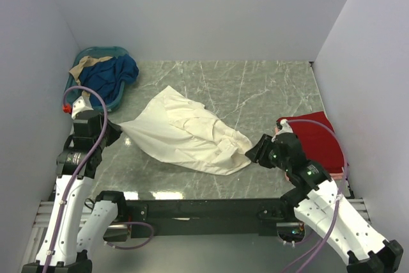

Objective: Fold and stack the t-shirts
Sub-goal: Flatten the tshirt out

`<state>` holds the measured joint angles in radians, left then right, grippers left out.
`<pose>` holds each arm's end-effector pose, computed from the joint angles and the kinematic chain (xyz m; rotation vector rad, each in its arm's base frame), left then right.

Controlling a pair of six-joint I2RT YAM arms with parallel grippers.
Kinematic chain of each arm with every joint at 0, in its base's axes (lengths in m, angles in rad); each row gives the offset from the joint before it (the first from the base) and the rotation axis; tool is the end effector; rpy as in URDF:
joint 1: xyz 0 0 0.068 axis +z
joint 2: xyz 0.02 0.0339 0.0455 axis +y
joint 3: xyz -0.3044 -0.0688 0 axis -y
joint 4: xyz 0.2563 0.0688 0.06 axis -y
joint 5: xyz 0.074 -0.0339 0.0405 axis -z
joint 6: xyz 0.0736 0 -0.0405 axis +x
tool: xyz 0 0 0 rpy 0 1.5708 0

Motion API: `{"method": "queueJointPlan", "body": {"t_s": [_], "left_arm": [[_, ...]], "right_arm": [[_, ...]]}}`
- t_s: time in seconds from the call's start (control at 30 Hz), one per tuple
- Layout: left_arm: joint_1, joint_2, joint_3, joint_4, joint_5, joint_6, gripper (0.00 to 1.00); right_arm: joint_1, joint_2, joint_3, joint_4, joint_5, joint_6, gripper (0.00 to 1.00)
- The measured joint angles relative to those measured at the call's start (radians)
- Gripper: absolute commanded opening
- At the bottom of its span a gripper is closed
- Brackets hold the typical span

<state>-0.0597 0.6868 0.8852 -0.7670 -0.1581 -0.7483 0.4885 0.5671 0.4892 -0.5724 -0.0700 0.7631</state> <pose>0.1481 0.0028 0.3369 -0.8116 1.9876 -0.3056 0.1219 0.0706 0.2276 0.2787 2.3126 0.7424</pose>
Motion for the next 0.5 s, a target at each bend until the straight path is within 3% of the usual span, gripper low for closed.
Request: {"method": "queueJointPlan", "body": {"t_s": [0.17, 0.27, 0.5], "left_arm": [[0.0, -0.004, 0.0, -0.001, 0.004, 0.0, 0.01], [0.0, -0.003, 0.0, -0.001, 0.005, -0.001, 0.01], [0.0, 0.002, 0.0, 0.0, 0.012, 0.0, 0.01]], "right_arm": [[0.053, 0.132, 0.097, 0.034, 0.002, -0.034, 0.51], [0.158, 0.241, 0.154, 0.071, 0.048, -0.039, 0.51], [0.252, 0.415, 0.174, 0.102, 0.123, -0.023, 0.51]]}}
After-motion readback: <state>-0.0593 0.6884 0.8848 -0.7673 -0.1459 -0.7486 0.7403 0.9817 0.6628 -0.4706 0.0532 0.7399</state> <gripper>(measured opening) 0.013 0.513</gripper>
